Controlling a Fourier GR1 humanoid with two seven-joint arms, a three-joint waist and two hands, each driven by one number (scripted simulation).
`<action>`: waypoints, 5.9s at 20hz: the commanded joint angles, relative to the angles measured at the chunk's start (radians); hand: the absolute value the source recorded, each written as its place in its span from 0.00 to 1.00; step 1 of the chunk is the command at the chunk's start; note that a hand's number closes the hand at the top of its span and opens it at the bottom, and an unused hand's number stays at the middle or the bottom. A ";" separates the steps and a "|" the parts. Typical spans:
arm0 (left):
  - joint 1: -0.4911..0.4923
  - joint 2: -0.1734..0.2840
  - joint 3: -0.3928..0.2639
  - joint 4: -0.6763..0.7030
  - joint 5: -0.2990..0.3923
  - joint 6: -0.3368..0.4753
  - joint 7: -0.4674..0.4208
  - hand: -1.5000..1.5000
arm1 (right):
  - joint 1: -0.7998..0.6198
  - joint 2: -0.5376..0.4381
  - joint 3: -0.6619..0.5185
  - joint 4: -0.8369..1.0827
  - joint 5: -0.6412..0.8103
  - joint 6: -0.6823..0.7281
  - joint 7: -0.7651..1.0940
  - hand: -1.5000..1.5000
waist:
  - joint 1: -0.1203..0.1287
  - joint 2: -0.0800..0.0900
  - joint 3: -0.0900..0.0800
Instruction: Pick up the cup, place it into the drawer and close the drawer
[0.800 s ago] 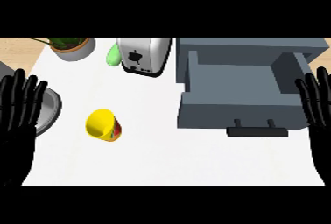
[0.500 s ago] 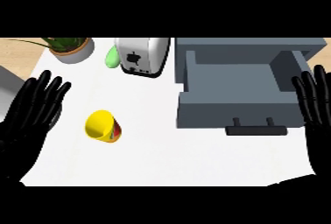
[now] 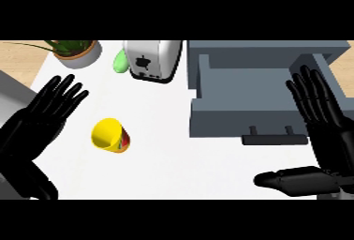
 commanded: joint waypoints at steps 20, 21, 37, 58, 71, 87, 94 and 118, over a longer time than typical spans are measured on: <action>-0.236 -0.051 0.003 0.919 -0.580 -0.070 -0.602 0.00 | -0.145 -0.029 -0.094 0.086 -0.047 0.053 0.023 0.00 | -0.008 -0.001 0.000; -0.263 0.003 0.032 1.004 -0.570 -0.132 -0.635 0.00 | -0.149 -0.007 -0.071 0.131 -0.002 0.033 -0.008 0.00 | -0.005 0.000 0.000; -0.369 0.005 -0.009 1.410 -0.729 -0.025 -1.018 0.00 | -0.241 -0.024 -0.102 0.165 -0.026 0.037 0.031 0.00 | -0.022 0.010 -0.003; -0.427 -0.077 -0.033 1.496 -0.753 -0.069 -1.096 0.00 | -0.231 -0.052 -0.127 0.158 -0.062 0.079 0.029 0.00 | -0.038 0.016 -0.005; -0.389 -0.138 0.053 1.394 -0.704 0.359 -1.244 1.00 | -0.216 -0.076 -0.155 0.185 -0.071 0.105 -0.003 0.00 | -0.024 0.015 -0.004; -0.493 -0.244 0.149 1.193 -0.549 0.364 -1.110 1.00 | -0.149 -0.076 -0.173 0.148 -0.078 0.106 0.009 0.00 | 0.003 -0.008 0.002; -0.643 -0.272 0.083 0.972 -0.537 0.399 -0.818 1.00 | -0.194 -0.065 -0.152 0.133 -0.043 0.064 0.055 0.00 | 0.017 -0.015 0.002; -1.205 -0.332 -0.258 1.272 -0.362 0.907 -0.318 1.00 | -0.266 -0.080 -0.167 0.205 -0.074 0.107 0.008 0.00 | -0.090 0.017 0.003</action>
